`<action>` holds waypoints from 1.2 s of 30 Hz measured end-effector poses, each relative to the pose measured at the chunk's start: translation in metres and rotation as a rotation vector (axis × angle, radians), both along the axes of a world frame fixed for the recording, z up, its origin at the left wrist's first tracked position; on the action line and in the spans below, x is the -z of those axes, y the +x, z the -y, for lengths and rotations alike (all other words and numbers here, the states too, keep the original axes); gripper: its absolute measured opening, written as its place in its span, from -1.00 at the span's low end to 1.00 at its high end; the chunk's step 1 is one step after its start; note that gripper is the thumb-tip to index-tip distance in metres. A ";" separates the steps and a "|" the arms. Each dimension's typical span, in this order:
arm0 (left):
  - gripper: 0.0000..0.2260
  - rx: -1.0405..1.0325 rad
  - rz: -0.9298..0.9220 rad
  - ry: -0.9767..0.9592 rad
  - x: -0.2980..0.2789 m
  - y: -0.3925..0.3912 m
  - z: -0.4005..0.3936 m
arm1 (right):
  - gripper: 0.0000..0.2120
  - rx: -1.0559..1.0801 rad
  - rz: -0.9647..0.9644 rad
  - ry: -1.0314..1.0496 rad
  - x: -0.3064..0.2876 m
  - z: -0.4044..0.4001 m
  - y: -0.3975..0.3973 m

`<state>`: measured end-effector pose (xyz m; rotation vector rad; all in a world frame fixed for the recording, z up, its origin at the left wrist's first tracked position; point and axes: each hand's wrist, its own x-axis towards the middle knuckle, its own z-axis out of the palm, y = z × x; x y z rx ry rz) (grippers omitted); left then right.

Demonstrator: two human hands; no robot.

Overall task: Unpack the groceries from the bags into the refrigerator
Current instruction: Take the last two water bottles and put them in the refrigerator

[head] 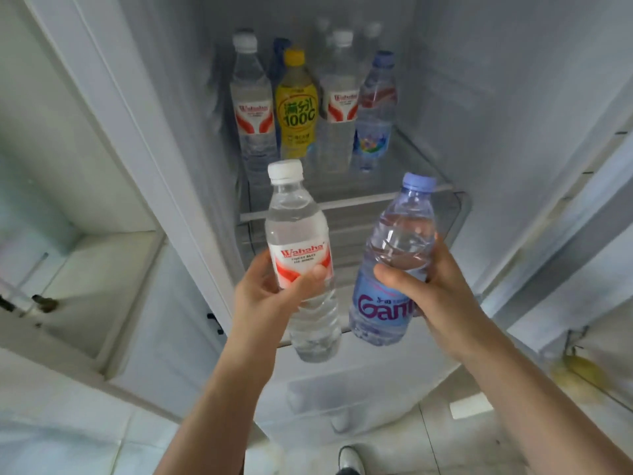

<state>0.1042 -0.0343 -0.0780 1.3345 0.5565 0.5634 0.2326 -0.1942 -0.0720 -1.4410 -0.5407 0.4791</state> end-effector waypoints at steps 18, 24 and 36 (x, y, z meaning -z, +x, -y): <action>-0.42 -0.337 0.238 0.347 -0.060 0.144 -0.089 | -0.41 -0.040 0.197 0.211 -0.064 -0.113 0.127; -0.48 -0.402 0.211 0.368 -0.048 0.156 -0.105 | -0.38 0.023 0.267 0.207 -0.054 -0.130 0.145; -0.49 -0.422 0.215 0.307 -0.032 0.165 -0.110 | -0.31 0.012 0.282 0.170 -0.025 -0.143 0.160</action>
